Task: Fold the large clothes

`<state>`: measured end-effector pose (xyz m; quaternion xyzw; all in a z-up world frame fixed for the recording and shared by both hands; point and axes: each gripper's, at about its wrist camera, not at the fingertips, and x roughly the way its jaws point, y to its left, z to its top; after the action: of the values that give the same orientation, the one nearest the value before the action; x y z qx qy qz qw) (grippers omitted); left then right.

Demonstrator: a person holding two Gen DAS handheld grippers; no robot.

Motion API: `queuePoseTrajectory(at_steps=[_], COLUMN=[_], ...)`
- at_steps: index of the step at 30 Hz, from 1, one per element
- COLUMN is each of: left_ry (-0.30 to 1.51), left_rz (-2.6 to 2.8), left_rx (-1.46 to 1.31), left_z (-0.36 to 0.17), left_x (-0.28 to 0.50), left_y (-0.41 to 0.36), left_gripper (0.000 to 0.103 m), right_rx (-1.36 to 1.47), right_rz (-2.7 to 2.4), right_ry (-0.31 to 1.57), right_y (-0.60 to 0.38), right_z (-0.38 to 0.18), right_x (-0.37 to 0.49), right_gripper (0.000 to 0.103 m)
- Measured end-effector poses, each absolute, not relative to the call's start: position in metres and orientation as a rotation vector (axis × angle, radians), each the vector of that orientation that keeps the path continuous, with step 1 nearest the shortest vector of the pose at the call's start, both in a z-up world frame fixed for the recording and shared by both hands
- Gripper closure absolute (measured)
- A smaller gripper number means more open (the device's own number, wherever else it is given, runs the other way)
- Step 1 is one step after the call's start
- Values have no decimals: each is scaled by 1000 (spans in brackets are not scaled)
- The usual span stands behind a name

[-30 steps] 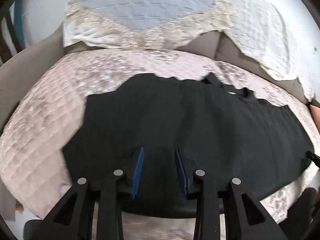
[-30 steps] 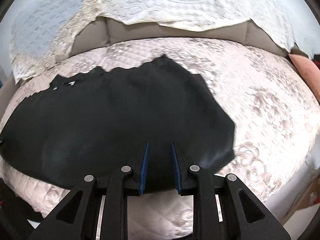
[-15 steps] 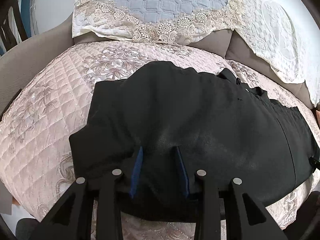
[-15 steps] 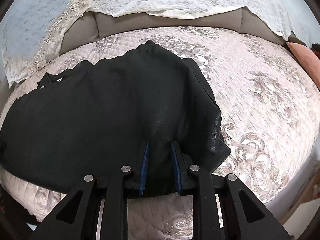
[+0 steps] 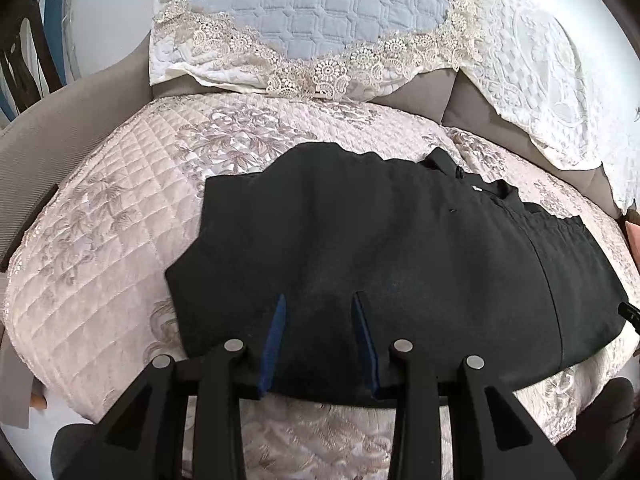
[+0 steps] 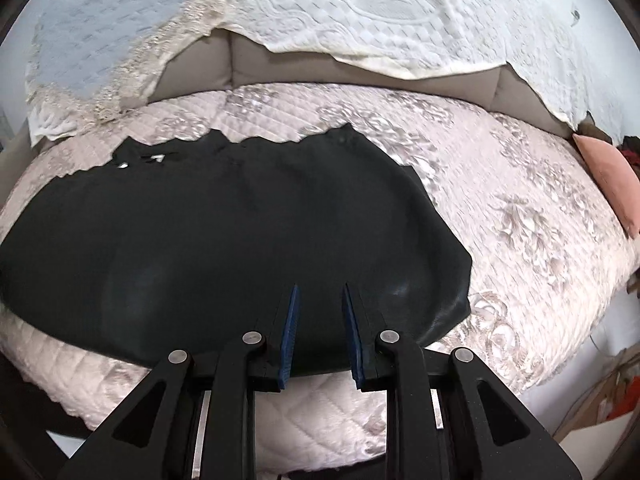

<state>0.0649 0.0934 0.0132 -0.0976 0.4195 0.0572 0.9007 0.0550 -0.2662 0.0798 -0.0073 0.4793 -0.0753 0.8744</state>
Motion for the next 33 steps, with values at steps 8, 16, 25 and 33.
queuePoseTrajectory(at_steps=[8,16,25,33], left_ry=[849,845,845,864], left_rz=[138,162,179,155], left_rx=[-214,-226,-241,-263], left_z=[21,22,21,14], left_x=[56,55,65,87], left_y=[106,118,133,149], left_gripper=[67,66,57,46], right_rx=[-32,-65,-94,-124], right_rz=[-113,-76,-27,100], right_ry=[988,985,986,995], right_y=[-248,-230,-205,-154], right_z=[87,87,86,76], right_x=[58,60,68,83], right_gripper=[80,80,80,78])
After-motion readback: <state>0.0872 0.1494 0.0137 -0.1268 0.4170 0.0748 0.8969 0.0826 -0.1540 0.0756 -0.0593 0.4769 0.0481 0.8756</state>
